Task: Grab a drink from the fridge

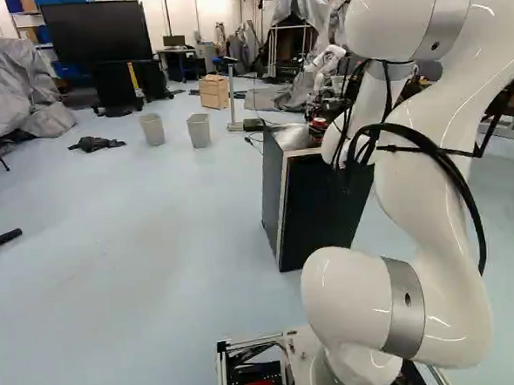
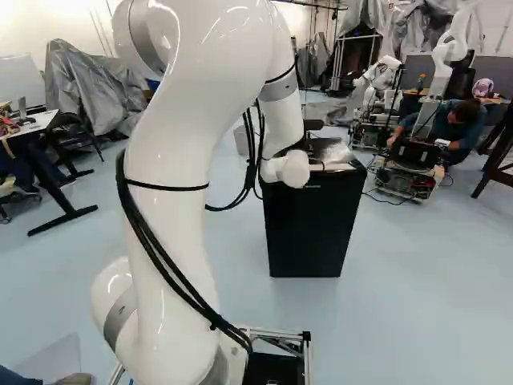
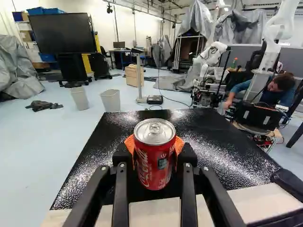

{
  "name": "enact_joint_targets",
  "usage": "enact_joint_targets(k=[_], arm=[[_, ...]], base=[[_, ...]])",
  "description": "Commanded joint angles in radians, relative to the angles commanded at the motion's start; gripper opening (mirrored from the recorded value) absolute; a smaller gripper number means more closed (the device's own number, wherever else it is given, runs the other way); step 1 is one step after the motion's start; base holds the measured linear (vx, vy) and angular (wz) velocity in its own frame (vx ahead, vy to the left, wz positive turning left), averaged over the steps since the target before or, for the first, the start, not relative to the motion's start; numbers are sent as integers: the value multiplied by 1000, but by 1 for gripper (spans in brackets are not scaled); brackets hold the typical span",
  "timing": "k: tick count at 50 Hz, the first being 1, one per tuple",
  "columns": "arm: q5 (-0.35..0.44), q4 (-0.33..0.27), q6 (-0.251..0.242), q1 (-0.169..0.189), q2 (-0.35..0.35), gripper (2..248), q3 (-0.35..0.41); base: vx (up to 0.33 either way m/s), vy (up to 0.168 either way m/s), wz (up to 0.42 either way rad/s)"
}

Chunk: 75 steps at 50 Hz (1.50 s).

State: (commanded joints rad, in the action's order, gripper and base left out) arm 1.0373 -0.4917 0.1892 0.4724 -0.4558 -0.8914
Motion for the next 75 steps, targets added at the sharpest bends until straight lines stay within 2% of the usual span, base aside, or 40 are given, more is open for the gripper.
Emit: enact_joint_targets(k=[22,39,57,75], arm=[[-1,2,-1,-2,26,99,3],[-7,21,-8,-20,53,99,34],[-21,63,-24,-60,114,99,102],[-43,127,-49,-122,207,99,208]], base=[[0,0,0],[0,0,0],[0,0,0],[0,0,0]])
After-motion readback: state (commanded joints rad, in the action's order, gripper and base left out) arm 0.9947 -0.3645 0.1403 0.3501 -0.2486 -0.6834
